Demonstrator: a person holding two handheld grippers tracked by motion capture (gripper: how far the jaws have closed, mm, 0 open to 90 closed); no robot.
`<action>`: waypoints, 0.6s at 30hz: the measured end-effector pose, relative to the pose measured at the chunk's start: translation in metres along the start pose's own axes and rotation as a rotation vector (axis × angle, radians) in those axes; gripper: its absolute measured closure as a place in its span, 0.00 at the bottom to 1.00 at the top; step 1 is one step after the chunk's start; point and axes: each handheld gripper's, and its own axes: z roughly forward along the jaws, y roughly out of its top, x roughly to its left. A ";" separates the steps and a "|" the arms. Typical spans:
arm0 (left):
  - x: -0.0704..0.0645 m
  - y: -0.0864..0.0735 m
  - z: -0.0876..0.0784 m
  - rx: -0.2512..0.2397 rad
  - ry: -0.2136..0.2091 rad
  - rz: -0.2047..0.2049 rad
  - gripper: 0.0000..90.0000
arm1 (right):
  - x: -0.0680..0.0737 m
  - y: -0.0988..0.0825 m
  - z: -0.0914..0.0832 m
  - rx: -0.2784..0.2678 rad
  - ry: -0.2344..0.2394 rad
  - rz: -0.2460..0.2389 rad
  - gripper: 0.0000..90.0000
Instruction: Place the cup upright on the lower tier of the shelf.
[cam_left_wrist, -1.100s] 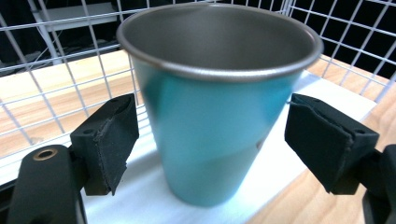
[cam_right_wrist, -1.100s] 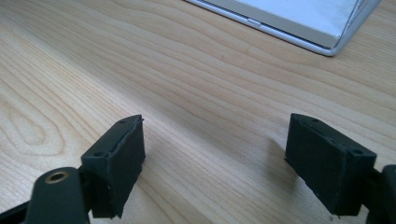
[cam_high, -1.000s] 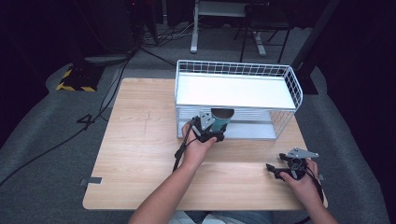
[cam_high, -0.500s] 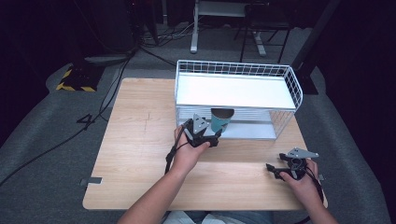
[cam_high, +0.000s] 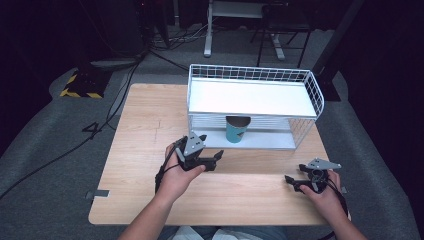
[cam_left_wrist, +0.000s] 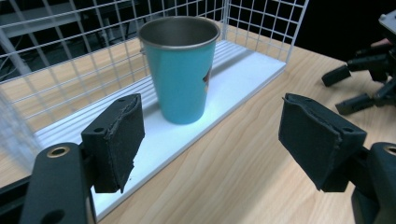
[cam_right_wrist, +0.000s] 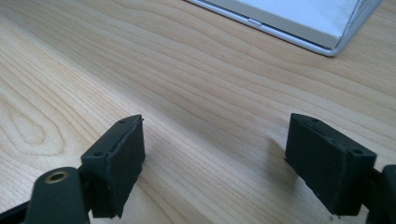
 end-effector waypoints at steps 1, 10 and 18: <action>0.002 -0.001 -0.004 0.004 0.003 0.013 0.26 | 0.000 0.000 0.000 0.000 0.002 -0.001 0.22; 0.012 -0.020 -0.041 0.073 0.013 0.046 0.26 | -0.001 0.003 0.003 0.000 -0.001 -0.001 0.22; 0.029 -0.043 -0.072 0.098 0.073 0.034 0.26 | -0.001 0.003 0.003 0.000 -0.001 -0.001 0.22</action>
